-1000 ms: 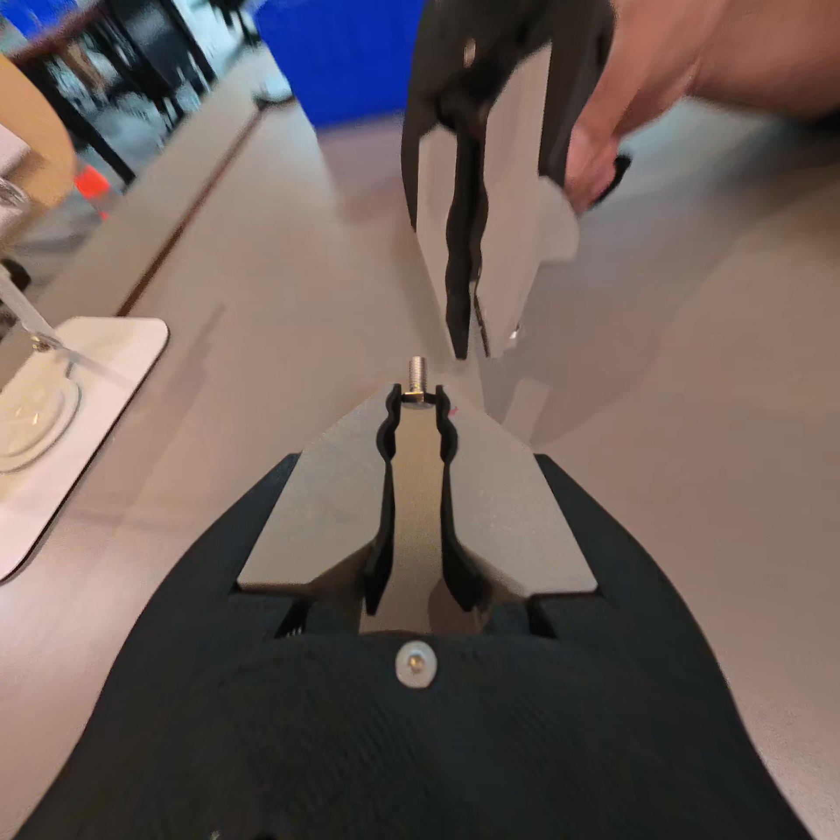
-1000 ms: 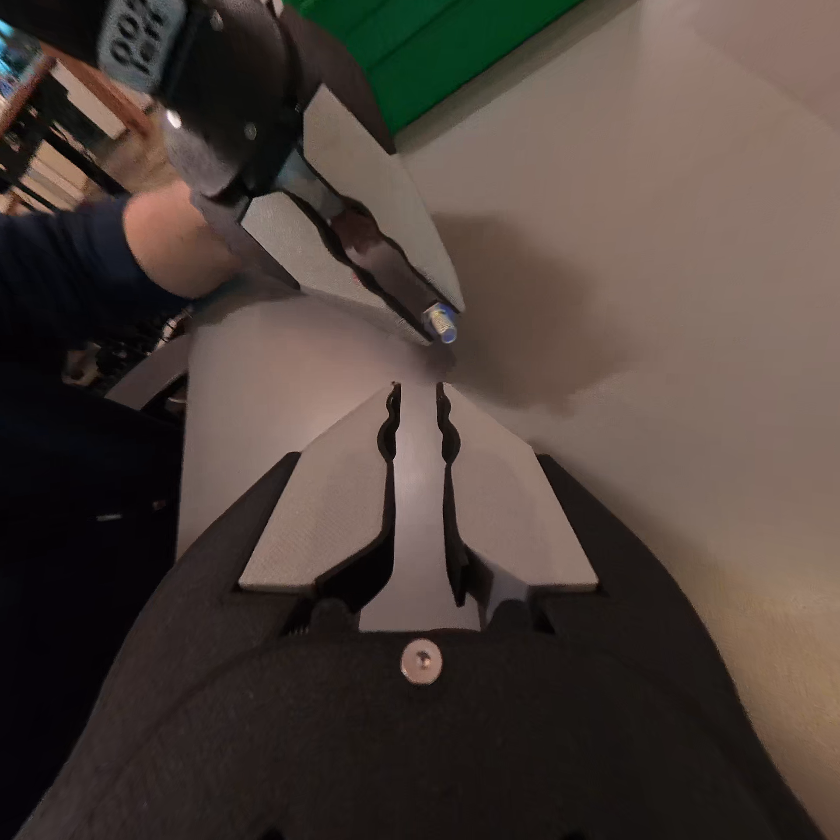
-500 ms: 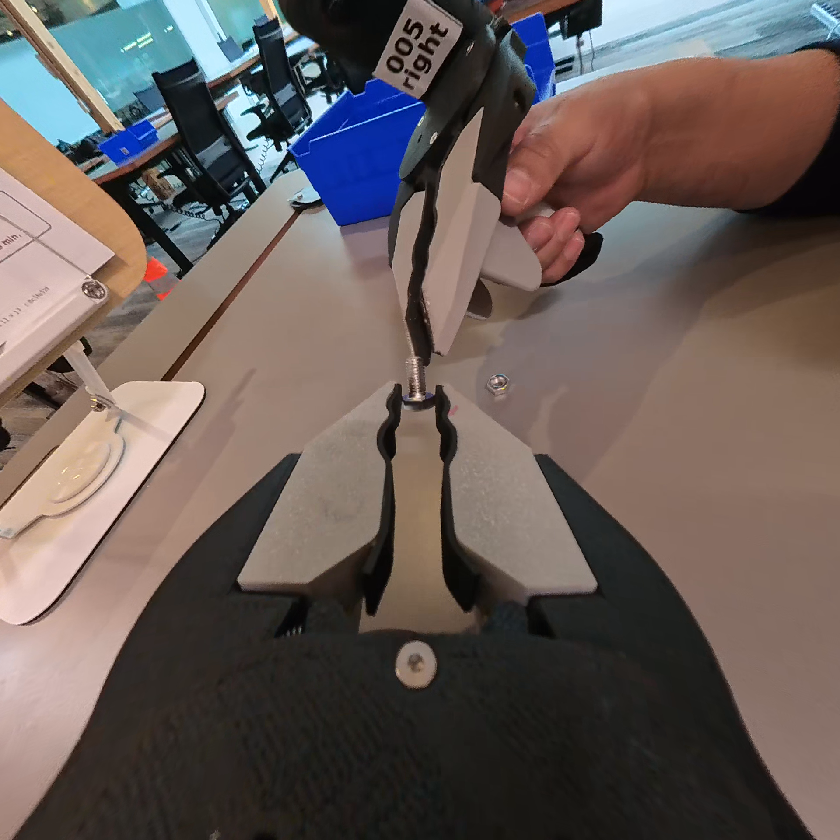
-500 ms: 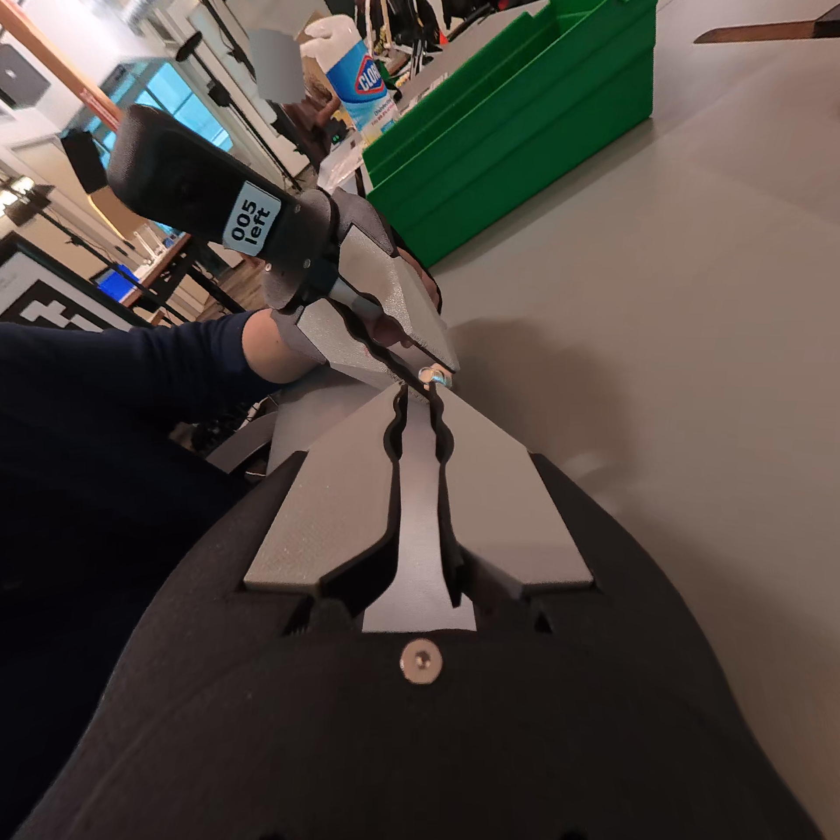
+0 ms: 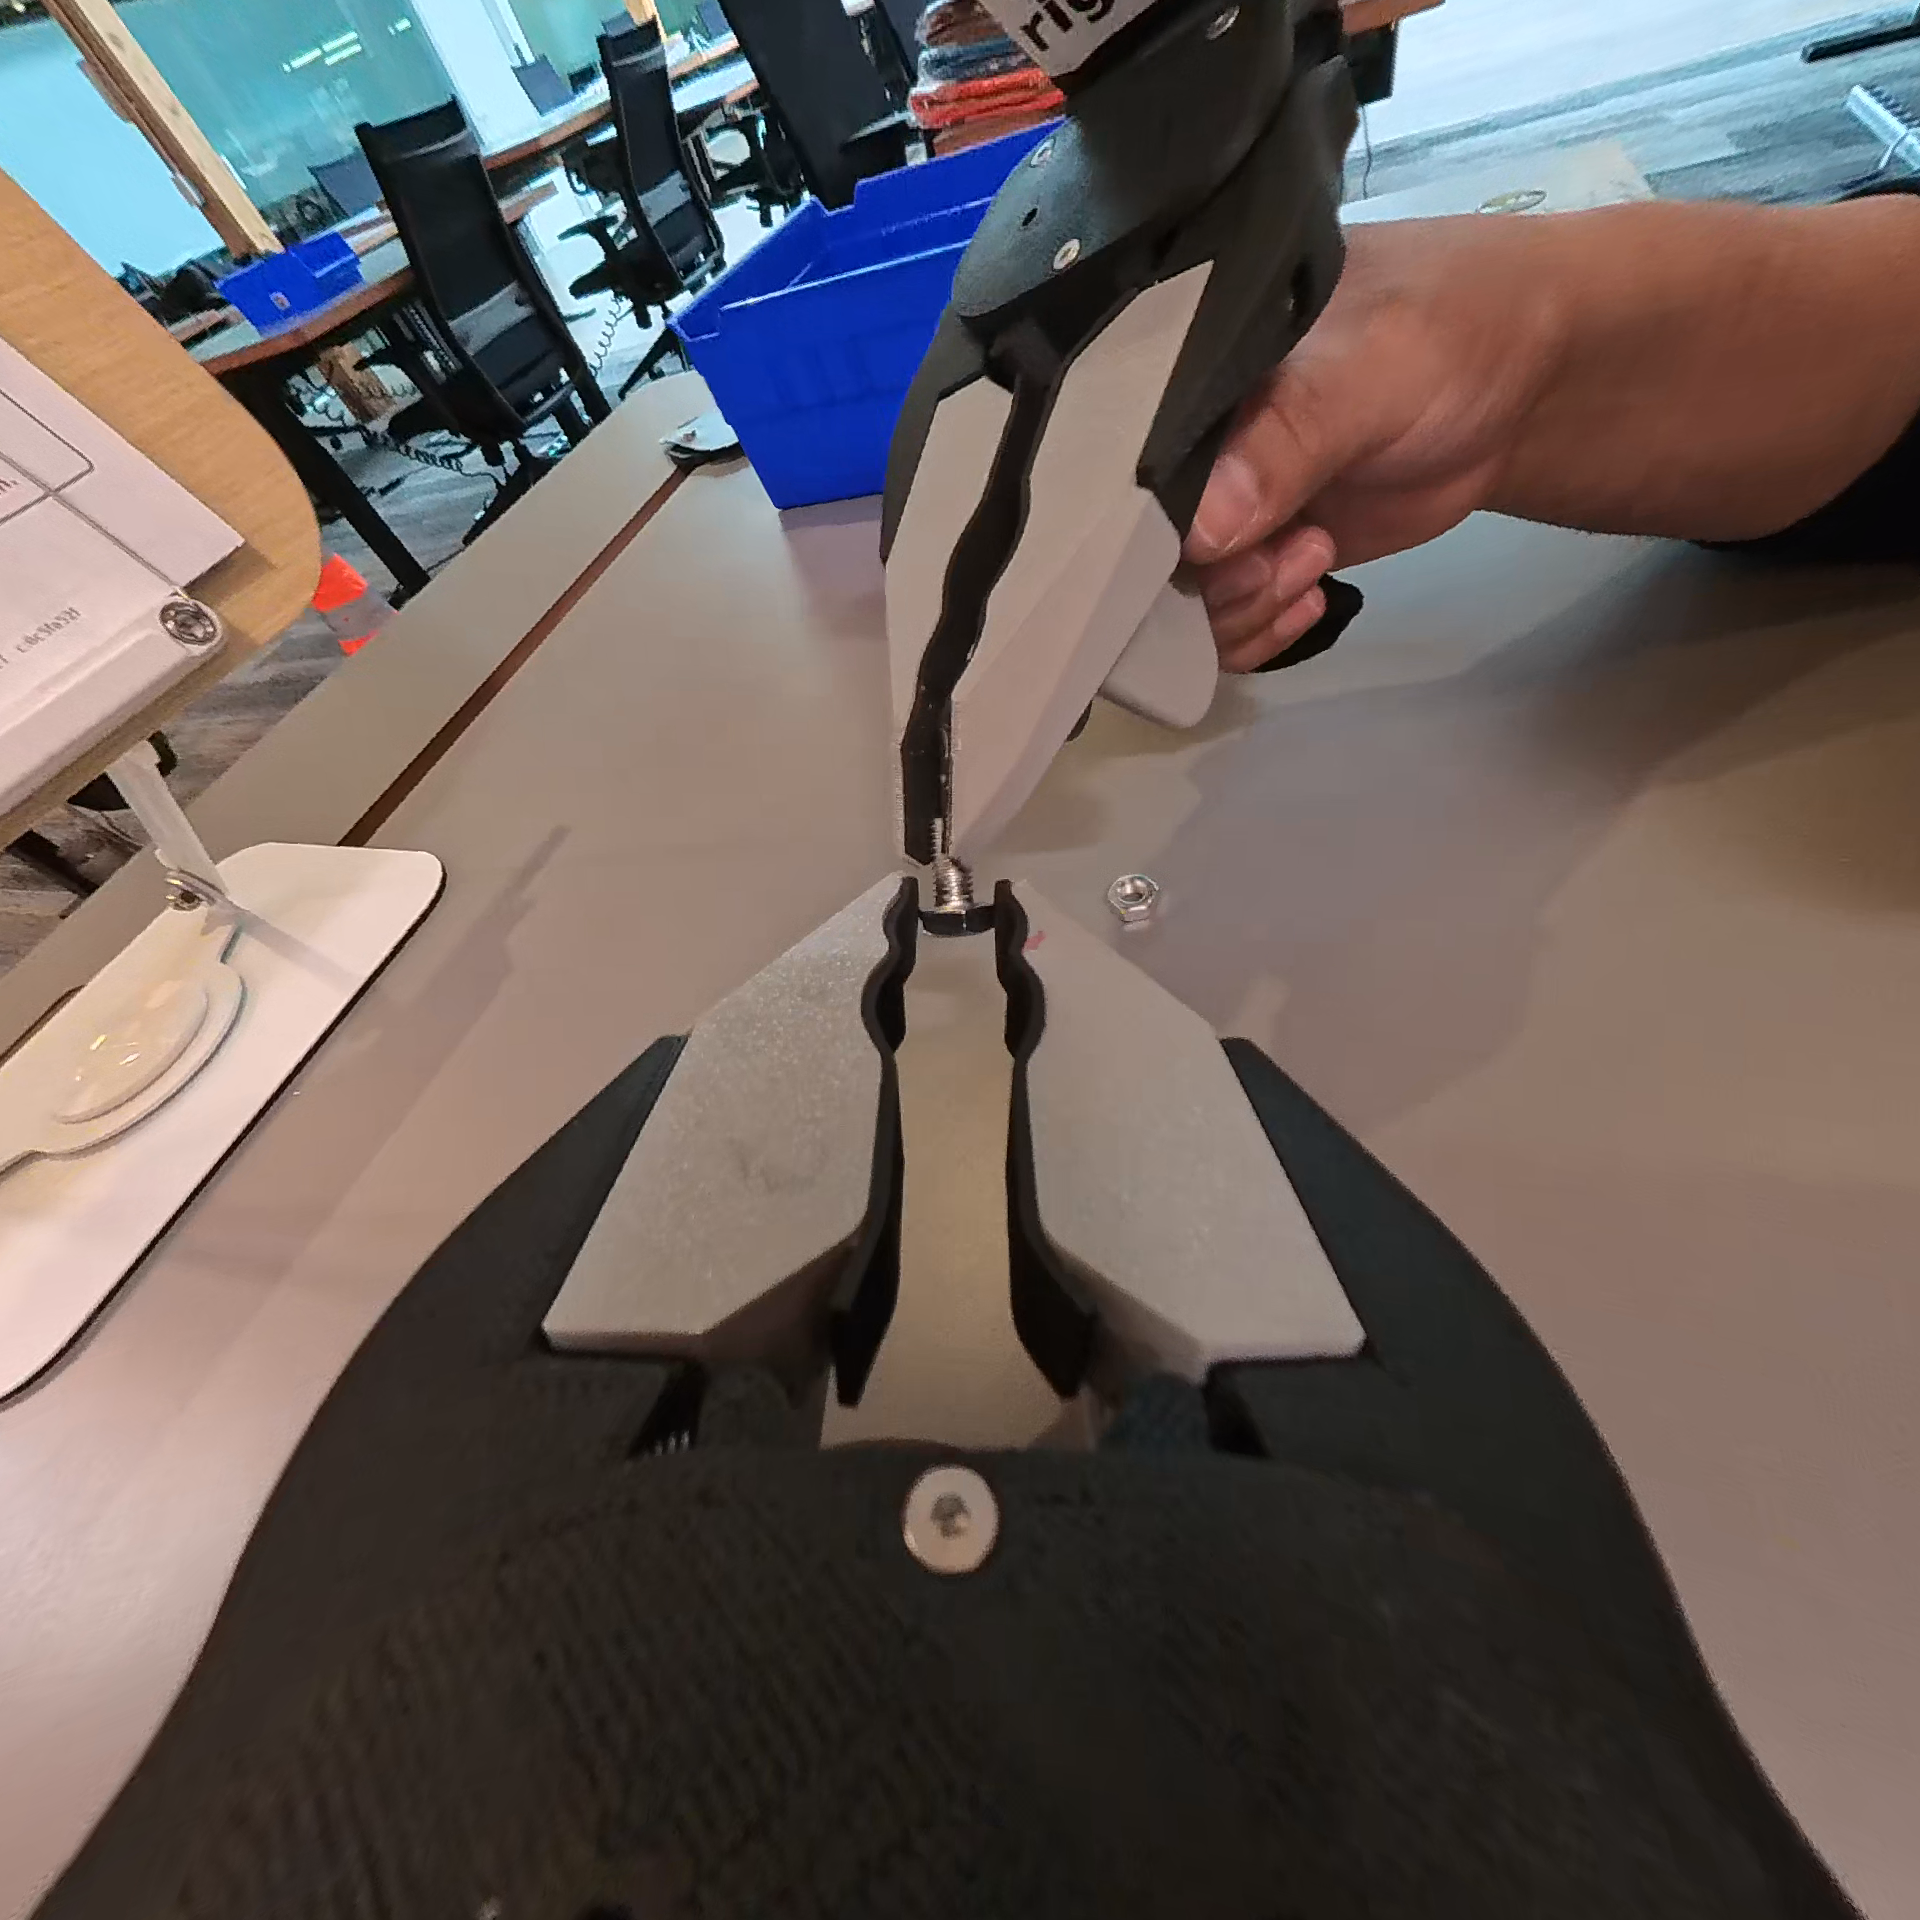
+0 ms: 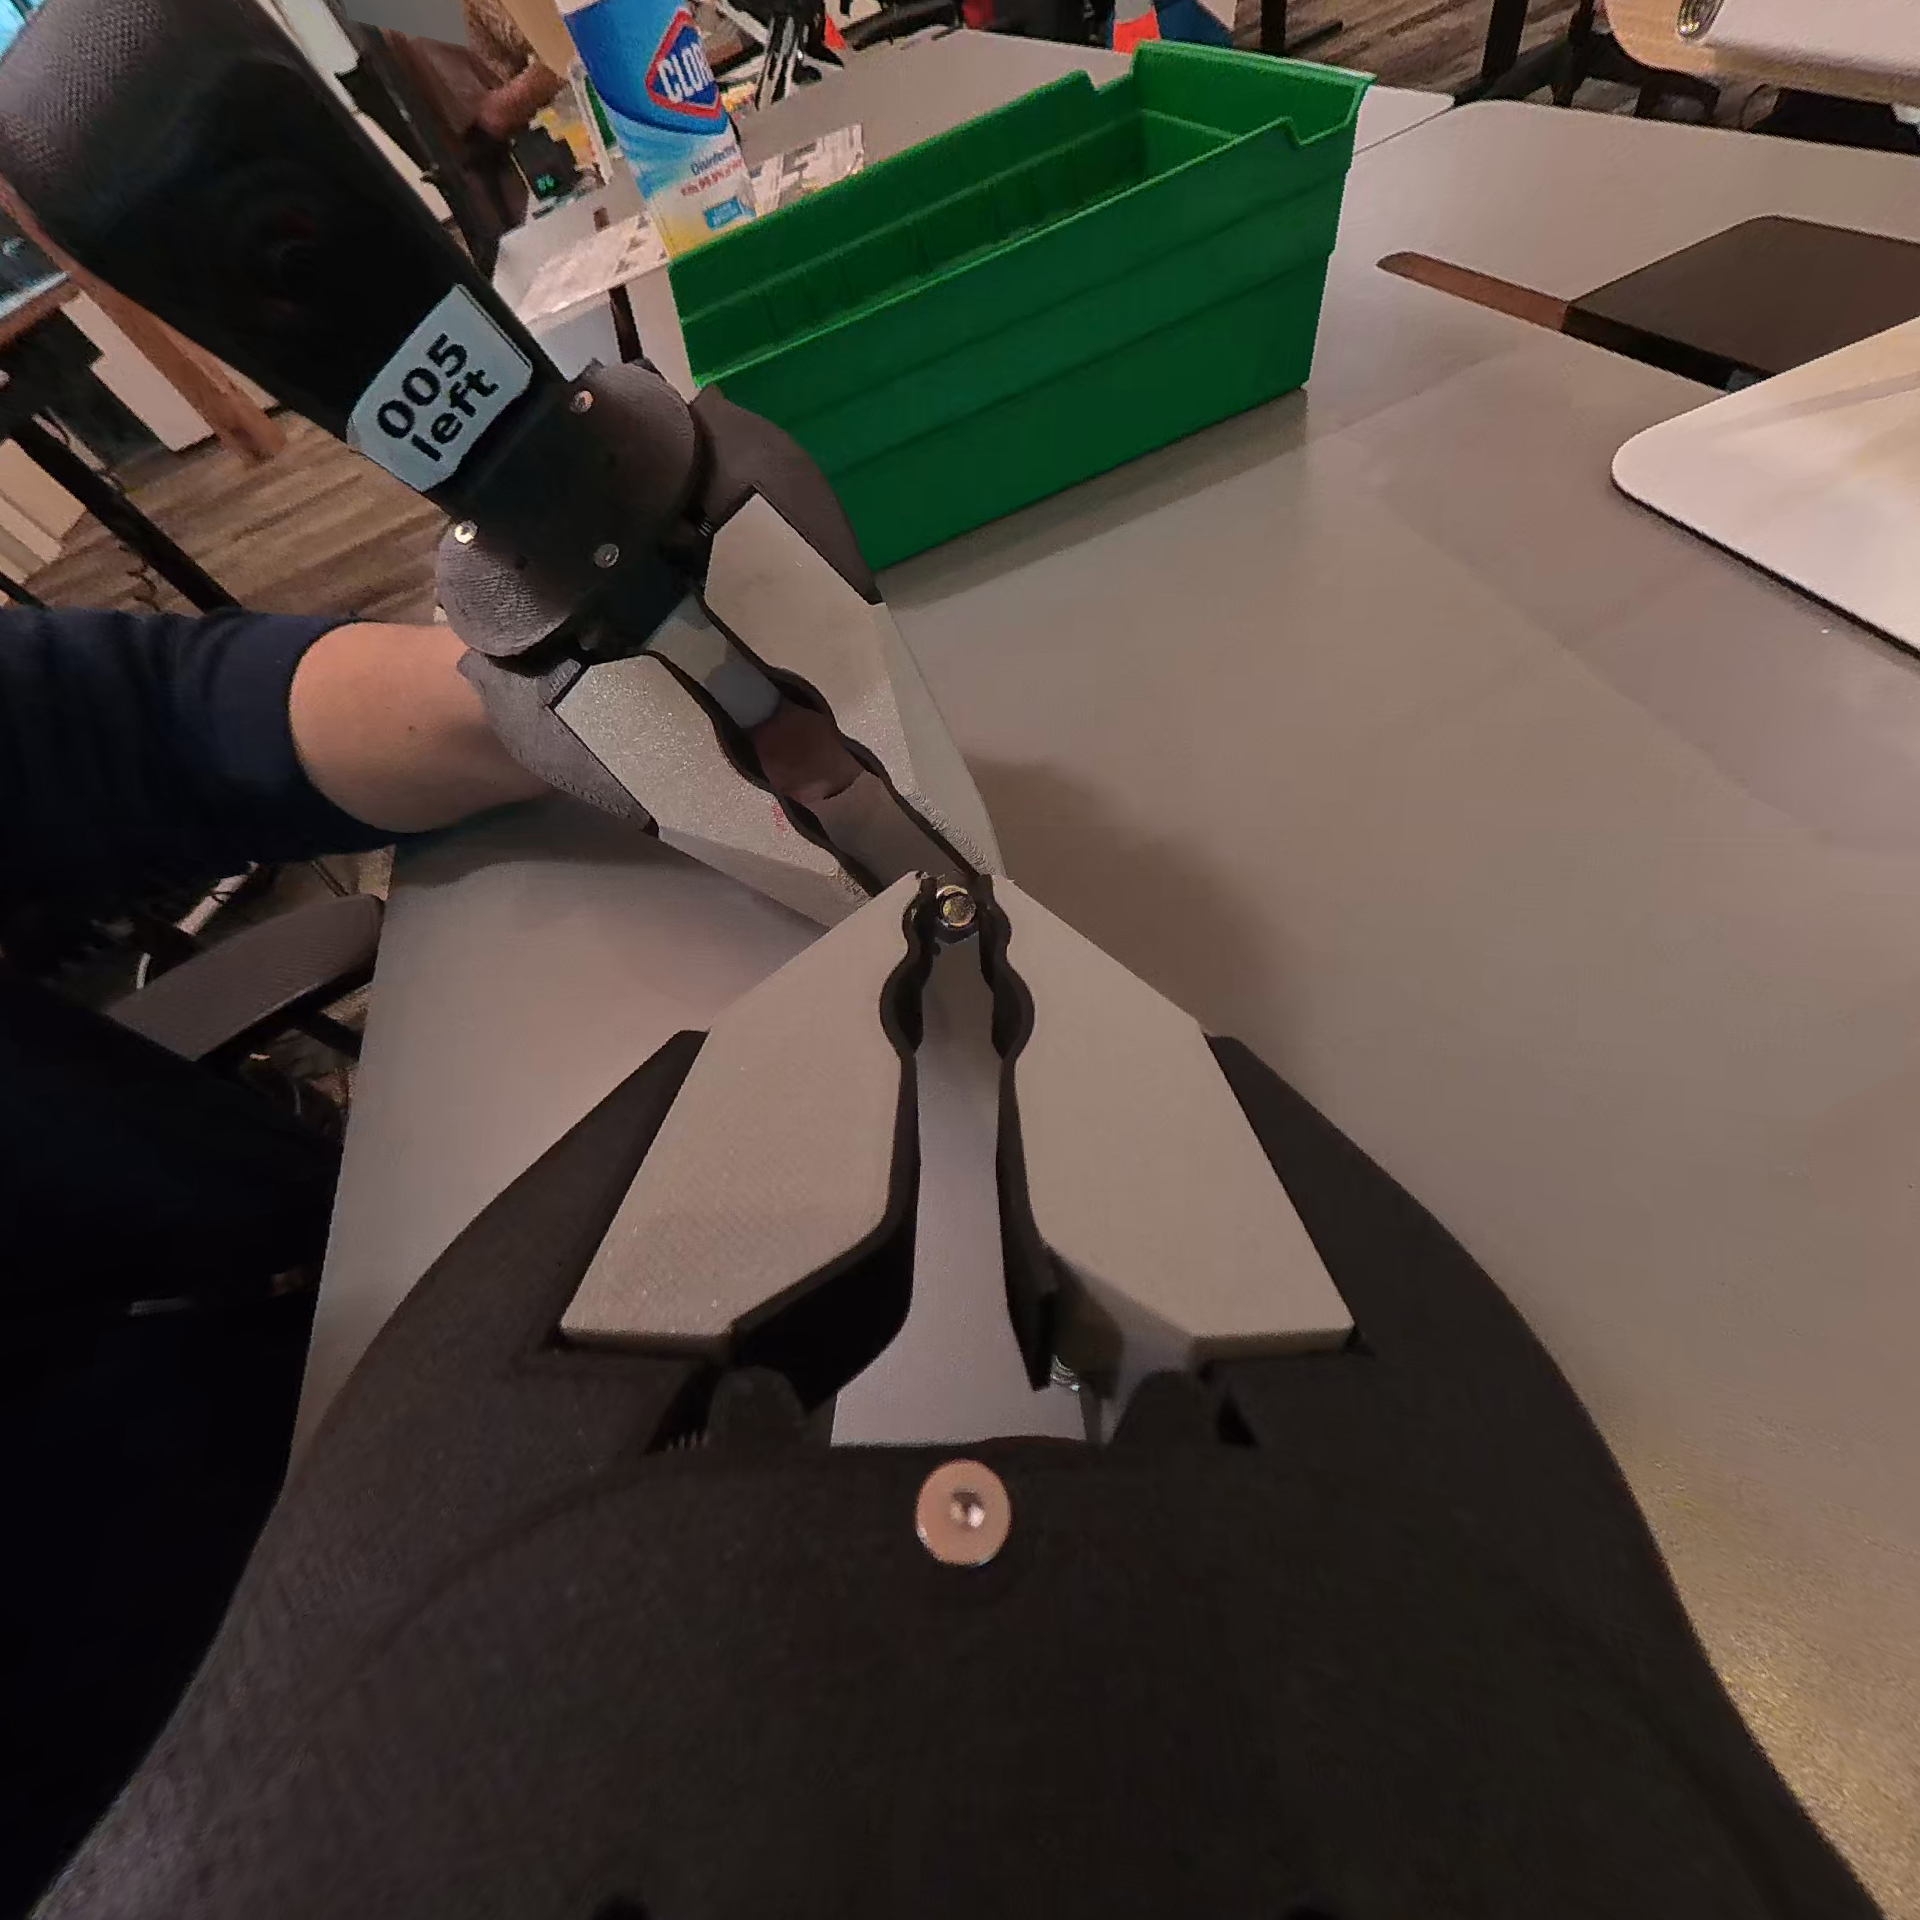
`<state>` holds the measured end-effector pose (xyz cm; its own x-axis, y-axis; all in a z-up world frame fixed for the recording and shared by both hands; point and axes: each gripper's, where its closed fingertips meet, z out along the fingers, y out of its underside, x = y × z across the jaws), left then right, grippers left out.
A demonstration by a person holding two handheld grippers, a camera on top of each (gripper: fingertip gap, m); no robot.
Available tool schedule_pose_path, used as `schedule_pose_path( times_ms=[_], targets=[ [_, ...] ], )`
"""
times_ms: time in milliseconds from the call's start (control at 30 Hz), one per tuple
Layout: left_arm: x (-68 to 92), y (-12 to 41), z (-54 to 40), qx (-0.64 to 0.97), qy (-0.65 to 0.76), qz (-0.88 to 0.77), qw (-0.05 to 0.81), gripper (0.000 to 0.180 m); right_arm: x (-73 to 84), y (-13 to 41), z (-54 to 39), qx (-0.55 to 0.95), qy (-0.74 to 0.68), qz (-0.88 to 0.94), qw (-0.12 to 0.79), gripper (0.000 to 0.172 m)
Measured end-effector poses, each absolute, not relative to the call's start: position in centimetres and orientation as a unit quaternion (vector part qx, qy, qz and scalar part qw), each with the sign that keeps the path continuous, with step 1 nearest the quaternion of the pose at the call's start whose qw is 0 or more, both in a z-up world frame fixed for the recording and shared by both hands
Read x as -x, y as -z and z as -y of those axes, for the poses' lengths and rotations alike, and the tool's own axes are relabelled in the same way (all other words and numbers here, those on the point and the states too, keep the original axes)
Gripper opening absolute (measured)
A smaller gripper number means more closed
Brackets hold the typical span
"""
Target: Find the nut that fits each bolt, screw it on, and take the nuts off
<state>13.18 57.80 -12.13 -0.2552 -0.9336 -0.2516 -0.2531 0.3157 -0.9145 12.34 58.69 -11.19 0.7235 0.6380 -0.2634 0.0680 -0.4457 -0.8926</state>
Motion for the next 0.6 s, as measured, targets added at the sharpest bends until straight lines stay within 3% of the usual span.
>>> schedule_pose_path(
  times_ms=[600],
  targets=[
    [-13.04, 12.11, -57.63, 0.449, 0.433, -0.672, 0.399, 0.013, -12.13, 11.24, -58.58, 0.795, -0.292, 0.233, 0.478, 0.005]
  ],
)
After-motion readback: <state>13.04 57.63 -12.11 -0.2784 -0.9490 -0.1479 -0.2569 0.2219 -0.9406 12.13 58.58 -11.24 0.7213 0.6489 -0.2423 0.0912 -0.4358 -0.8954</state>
